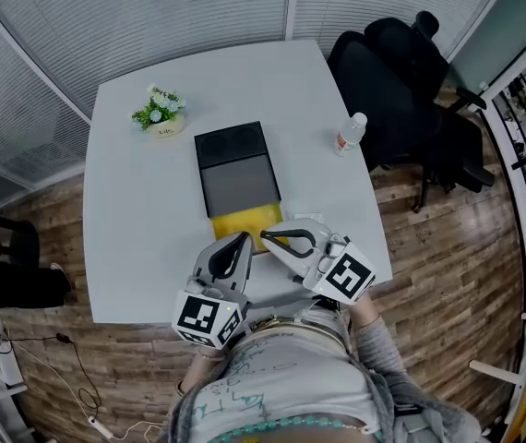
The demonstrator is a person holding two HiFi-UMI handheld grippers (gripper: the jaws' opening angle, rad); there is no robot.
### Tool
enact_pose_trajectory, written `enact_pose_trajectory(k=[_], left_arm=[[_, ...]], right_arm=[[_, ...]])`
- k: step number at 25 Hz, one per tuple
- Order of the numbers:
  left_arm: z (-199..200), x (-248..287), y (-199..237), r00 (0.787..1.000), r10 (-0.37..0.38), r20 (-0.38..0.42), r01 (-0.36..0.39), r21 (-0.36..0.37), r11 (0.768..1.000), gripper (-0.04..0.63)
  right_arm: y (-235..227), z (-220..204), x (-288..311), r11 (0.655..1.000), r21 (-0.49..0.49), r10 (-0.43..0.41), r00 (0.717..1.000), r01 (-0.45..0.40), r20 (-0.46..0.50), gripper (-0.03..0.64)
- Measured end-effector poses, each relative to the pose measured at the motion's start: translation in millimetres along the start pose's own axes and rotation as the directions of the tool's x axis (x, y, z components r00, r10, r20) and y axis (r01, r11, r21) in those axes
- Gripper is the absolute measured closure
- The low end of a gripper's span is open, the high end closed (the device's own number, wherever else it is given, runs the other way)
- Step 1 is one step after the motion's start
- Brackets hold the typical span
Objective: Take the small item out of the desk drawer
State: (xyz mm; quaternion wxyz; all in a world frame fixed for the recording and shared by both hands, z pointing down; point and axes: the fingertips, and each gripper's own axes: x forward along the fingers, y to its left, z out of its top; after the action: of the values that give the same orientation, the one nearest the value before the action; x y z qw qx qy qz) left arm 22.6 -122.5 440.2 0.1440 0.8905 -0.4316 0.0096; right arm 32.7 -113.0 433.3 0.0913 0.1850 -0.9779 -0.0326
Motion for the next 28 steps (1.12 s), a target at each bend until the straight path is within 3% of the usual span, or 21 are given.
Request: enact_pose_trajectory(k=[9, 28], left_arm=[[14.4, -1.1, -0.5, 0.998, 0.034, 0.057, -0.036, 0.026, 0.999, 0.598], [6.7, -1.1, 1.7, 0.999, 0.033, 0.041, -0.034, 0.020, 0.999, 0.598]], right_arm=[[-0.7, 22.2, -1.1, 1.000, -0.001, -0.025, 0.998, 0.025, 0.066, 0.614], [-0.1, 17.9, -0.6, 0.999, 0.004, -0.032, 0.999, 0.031, 0.041, 0.615]])
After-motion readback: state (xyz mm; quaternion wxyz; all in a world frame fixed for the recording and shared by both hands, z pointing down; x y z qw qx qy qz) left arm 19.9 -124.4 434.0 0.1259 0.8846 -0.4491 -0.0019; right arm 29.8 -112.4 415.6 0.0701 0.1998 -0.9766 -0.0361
